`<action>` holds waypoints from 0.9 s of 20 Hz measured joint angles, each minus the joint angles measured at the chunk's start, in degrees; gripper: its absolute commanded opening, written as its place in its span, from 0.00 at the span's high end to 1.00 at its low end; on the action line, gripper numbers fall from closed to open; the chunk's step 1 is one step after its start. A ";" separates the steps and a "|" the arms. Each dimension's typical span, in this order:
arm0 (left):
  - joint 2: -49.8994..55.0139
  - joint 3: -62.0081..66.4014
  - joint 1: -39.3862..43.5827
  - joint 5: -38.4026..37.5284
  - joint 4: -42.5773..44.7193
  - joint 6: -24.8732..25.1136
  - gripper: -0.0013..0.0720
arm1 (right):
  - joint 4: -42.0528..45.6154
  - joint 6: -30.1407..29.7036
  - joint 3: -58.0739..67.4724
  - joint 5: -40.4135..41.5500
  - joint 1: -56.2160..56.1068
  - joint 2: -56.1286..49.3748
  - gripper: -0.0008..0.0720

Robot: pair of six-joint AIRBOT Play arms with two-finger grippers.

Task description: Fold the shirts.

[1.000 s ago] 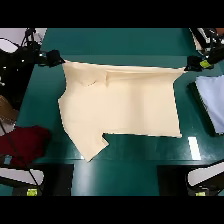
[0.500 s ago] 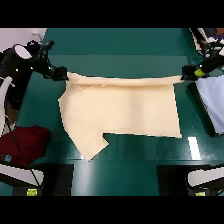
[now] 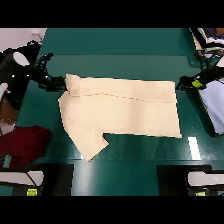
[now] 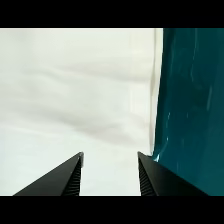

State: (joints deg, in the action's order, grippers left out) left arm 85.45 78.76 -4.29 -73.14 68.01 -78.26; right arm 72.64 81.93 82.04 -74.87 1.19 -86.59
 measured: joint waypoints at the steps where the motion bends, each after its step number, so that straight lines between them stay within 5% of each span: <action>1: -3.08 -2.47 -0.04 -0.92 0.81 -0.35 0.44 | -0.26 -0.09 -1.51 -0.42 0.63 2.12 0.43; 10: -29.11 -38.91 -0.31 -1.60 -4.42 -4.00 0.44 | -1.05 -0.61 -18.91 0.42 5.38 20.76 0.42; 18: -34.10 -55.21 0.13 6.51 -12.63 -4.33 0.44 | -1.11 -0.61 -23.23 1.64 5.99 27.17 0.42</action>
State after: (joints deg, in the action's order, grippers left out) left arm 51.35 23.55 -4.16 -66.63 55.37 -82.59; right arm 71.53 81.32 58.81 -73.23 7.18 -59.42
